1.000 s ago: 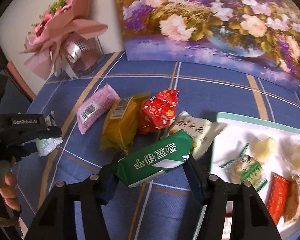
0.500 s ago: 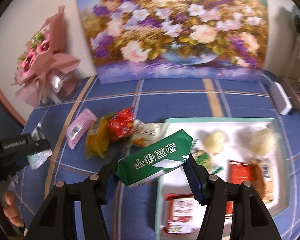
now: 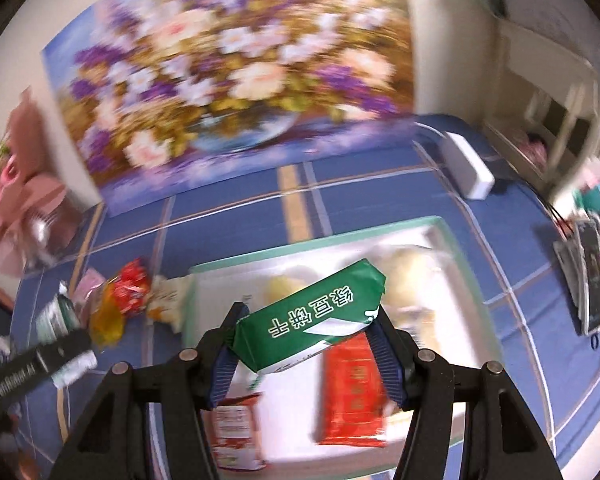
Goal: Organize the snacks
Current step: 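Carry both green packs over the tray and open both tools to release them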
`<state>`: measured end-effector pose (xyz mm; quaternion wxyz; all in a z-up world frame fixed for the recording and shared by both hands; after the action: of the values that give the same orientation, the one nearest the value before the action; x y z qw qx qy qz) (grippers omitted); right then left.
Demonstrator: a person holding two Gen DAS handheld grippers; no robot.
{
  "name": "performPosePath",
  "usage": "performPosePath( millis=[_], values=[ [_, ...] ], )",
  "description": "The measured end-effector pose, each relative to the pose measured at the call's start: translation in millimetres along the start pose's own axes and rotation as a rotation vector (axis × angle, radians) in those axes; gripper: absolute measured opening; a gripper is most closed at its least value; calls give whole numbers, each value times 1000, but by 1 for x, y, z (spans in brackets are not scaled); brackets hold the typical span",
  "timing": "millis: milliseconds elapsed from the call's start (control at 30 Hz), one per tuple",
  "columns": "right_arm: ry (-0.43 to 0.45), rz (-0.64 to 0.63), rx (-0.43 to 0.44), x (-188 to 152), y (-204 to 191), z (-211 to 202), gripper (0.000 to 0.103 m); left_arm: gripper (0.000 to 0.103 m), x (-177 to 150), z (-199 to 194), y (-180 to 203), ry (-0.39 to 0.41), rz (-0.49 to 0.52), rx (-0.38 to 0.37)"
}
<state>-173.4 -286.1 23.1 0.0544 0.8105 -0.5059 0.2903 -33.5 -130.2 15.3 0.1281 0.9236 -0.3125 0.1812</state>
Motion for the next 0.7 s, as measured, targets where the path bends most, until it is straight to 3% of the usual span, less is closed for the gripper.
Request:
performPosePath(
  millis=[300,700],
  values=[
    [-2,72,-41,21,55,2,63,53,-4,31,75,-73,130,-77],
    [-71,79,-31,12,61,23,63,53,-17,57,99,-131,195,-68]
  ],
)
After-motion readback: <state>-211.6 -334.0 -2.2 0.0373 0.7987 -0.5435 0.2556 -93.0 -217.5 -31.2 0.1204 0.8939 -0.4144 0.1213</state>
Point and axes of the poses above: each gripper's, at about its wrist camera, not at the fingertips, and z roughly the way its jaws point, y to its right, x to its top, the point moved 3 cm from there along z, roughly the way its jaws point, and after that the axes turned 13 degrees about z, right-handed, at the moved point
